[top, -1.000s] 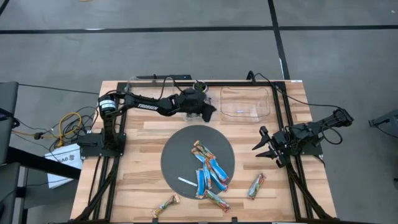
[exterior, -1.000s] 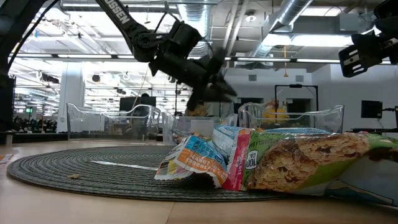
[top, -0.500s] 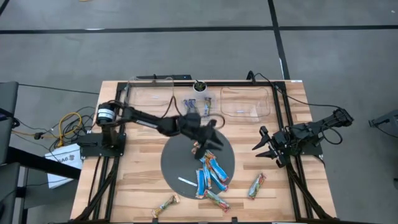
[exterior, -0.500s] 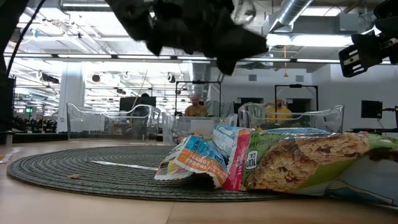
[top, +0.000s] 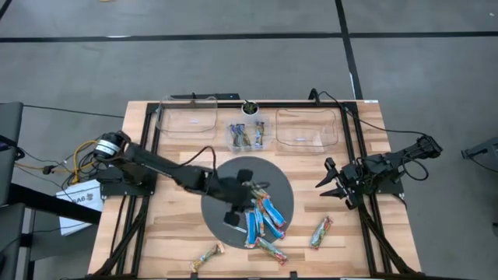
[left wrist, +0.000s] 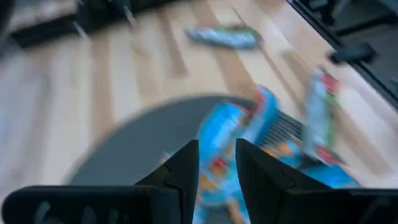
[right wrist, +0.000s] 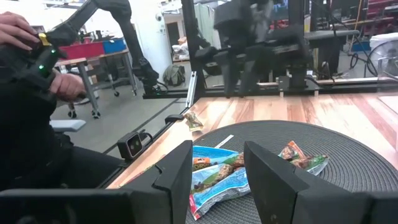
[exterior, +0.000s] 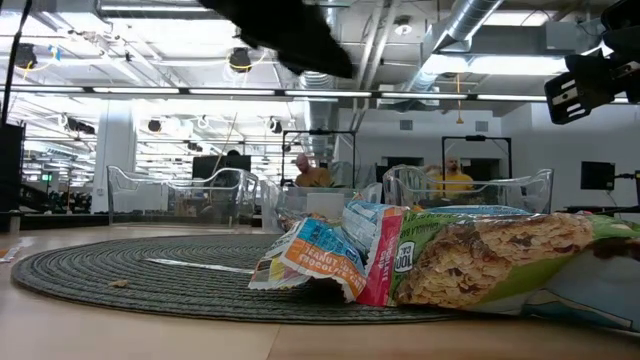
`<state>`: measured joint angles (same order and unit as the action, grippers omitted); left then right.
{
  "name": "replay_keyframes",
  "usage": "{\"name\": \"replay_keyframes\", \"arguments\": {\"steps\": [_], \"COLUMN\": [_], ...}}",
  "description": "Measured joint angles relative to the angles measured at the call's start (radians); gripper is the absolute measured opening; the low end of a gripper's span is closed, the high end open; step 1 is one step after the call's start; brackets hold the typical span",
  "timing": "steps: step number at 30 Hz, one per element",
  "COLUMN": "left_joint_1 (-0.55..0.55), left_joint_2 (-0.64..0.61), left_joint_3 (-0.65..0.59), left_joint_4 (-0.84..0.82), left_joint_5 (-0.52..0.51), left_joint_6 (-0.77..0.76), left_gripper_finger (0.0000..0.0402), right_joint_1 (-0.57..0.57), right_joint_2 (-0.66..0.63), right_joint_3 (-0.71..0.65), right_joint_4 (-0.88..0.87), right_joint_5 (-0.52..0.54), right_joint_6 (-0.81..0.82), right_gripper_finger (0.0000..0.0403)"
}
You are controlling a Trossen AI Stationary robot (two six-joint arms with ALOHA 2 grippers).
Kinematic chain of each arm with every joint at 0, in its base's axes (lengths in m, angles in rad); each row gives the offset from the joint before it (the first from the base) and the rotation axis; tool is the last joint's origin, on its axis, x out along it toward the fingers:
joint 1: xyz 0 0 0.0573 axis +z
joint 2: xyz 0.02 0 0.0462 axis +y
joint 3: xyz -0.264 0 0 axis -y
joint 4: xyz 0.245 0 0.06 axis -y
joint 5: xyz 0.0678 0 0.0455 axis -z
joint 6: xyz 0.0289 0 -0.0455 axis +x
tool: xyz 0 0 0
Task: Pick and place Granola Bars by type
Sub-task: Put the yellow granola bar into the left transparent bin
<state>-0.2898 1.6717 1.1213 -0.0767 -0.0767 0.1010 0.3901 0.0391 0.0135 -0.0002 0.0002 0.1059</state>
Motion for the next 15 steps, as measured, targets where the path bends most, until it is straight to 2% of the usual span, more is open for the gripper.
{"name": "replay_keyframes", "arguments": {"steps": [9,15], "left_joint_1": [-0.158,-0.261], "left_joint_2": [-0.075,-0.091], "left_joint_3": [0.0,0.0], "left_joint_4": [-0.305,-0.41], "left_joint_5": [-0.018,-0.017], "left_joint_6": [-0.302,-0.468], "left_gripper_finger": [0.01,0.01], "right_joint_1": [0.0,0.0], "right_joint_2": [0.0,0.0], "right_joint_3": [0.0,0.0], "right_joint_4": [0.0,0.0], "right_joint_5": [0.0,0.0], "right_joint_6": [0.0,0.0], "right_gripper_finger": [0.0138,0.0138]}}
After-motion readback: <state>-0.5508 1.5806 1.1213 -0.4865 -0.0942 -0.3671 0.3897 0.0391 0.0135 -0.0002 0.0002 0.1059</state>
